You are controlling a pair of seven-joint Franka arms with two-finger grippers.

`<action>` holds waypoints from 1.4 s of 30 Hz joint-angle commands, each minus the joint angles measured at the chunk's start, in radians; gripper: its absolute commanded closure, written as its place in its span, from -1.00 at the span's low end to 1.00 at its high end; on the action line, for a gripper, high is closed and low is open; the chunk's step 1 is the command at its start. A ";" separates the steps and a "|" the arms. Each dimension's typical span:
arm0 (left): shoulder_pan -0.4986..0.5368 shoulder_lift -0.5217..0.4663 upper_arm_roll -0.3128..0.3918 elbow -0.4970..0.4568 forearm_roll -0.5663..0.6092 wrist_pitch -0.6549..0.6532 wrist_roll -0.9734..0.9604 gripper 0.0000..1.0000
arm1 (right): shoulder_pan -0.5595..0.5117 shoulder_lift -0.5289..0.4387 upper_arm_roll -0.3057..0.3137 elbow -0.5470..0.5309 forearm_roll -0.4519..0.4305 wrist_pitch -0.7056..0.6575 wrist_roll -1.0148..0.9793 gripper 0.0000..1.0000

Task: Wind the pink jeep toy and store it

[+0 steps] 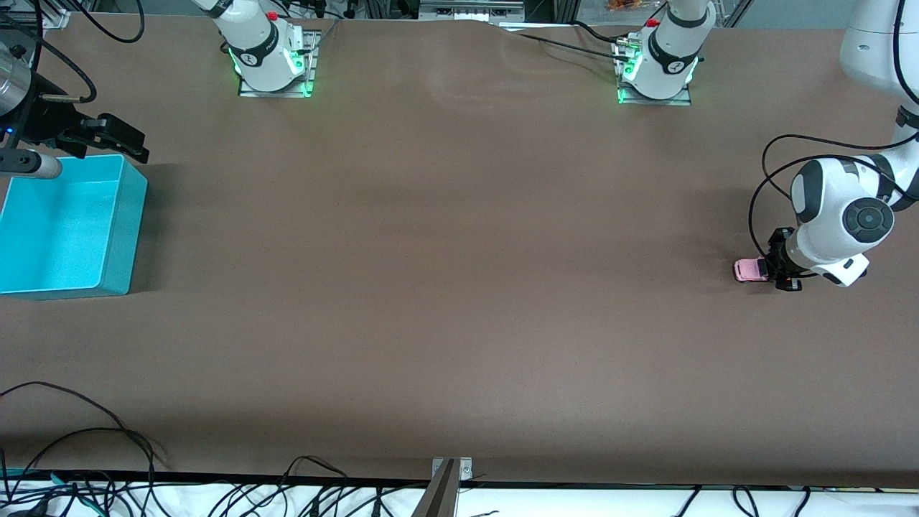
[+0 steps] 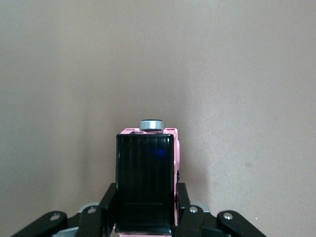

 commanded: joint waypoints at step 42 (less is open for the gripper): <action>0.145 0.097 -0.019 0.089 0.121 0.031 0.152 -1.00 | -0.009 -0.003 -0.029 0.019 0.008 -0.012 0.006 -1.00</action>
